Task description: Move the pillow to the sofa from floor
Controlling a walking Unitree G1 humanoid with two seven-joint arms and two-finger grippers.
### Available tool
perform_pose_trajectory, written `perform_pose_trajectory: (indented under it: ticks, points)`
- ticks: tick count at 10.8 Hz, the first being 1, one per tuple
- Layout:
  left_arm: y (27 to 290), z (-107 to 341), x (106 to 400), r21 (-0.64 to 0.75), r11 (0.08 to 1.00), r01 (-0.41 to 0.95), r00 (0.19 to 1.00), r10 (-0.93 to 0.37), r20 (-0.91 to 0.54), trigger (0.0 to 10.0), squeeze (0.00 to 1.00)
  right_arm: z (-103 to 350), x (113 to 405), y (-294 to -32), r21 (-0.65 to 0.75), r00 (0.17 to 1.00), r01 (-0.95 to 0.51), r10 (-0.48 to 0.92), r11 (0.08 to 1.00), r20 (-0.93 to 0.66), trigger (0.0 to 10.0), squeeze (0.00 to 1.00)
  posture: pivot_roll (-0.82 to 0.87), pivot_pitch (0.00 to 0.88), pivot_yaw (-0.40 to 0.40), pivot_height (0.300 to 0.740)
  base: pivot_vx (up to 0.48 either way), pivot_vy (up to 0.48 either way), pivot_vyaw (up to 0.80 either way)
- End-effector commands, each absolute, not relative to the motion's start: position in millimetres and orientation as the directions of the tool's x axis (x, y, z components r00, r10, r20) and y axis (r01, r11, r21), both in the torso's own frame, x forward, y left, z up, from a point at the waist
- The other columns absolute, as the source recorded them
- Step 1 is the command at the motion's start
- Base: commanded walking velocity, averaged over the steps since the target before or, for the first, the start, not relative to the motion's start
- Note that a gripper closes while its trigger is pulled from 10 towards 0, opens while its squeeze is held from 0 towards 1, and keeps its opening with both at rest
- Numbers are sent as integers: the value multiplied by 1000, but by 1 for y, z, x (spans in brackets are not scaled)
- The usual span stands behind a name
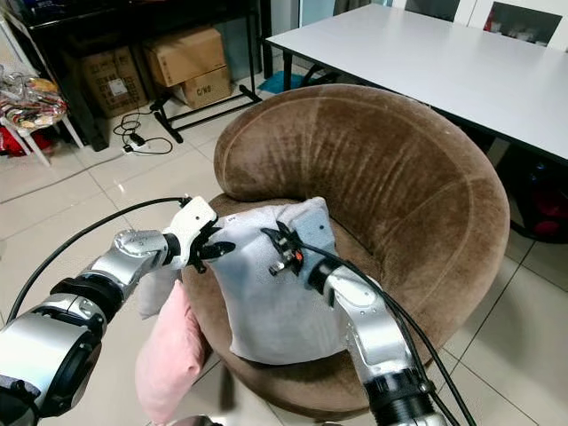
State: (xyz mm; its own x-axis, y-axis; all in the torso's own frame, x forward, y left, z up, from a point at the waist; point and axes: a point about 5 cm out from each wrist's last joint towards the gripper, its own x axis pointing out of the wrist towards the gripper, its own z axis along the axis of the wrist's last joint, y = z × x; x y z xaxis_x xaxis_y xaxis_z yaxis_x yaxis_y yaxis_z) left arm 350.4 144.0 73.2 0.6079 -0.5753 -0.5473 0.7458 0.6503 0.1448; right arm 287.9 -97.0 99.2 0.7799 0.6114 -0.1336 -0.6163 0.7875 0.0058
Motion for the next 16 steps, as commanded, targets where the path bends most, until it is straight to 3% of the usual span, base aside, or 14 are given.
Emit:
perform_pose_trajectory:
  ticks: [1, 3, 6, 7, 9, 10, 12, 13, 14, 15, 16]
  points:
    - [166, 59, 342, 155, 693, 704, 613, -483, -625, 0, 0, 121, 297, -100, -36, 802, -597, 596, 802, -34, 10000, 0, -145, 0, 90, 740, 0, 0, 0]
    - [180, 70, 353, 260, 754, 603, 718, -371, -589, 0, 0, 124, 307, -95, -45, 808, -589, 588, 807, -32, 10000, 0, -143, 0, 92, 740, 0, 0, 0]
    - [201, 129, 385, 460, 800, 386, 893, -198, -404, 0, 0, 148, 336, -87, 7, 849, -526, 525, 850, 55, 10000, 0, -142, 0, 100, 740, 0, 0, 0]
    - [203, 176, 403, 556, 784, 275, 955, -153, -255, 0, 0, 163, 348, -85, 47, 863, -501, 494, 864, 109, 10000, 0, -135, 0, 104, 740, 0, 0, 0]
    - [191, 218, 415, 605, 775, 184, 982, -168, -84, 0, 0, 174, 352, -90, 74, 879, -458, 439, 886, 184, 10000, 0, -138, 0, 114, 740, 0, 0, 0]
    - [182, 222, 416, 627, 757, 184, 979, -196, -51, 0, 0, 174, 351, -94, 84, 886, -441, 419, 893, 201, 10000, 0, -143, 0, 119, 740, 0, 0, 0]
    - [140, 159, 397, 673, 586, 451, 881, -414, -230, 0, 0, 130, 324, -111, 64, 917, -395, 388, 917, 94, 10000, 0, -162, 0, 127, 740, 0, 0, 0]
    - [129, 108, 373, 645, 489, 587, 802, -461, -380, 0, 0, 84, 302, -117, 67, 912, -395, 399, 916, -90, 10000, 0, -172, 0, 130, 740, 0, 0, 0]
    - [128, 88, 363, 618, 471, 629, 773, -459, -437, 0, 0, 61, 292, -121, 30, 894, -399, 396, 917, -208, 10000, 0, -184, 0, 129, 740, 0, 0, 0]
    - [129, 66, 350, 580, 481, 658, 753, -440, -489, 0, 0, 38, 283, -133, 8, 891, -344, 329, 939, -314, 10000, 157, -184, 0, 129, 740, 0, 0, 0]
    - [131, 62, 348, 570, 509, 645, 764, -423, -487, 0, 0, 38, 284, -144, 55, 909, -262, 266, 963, -322, 10000, 1000, -184, 0, 129, 740, 0, 0, 0]
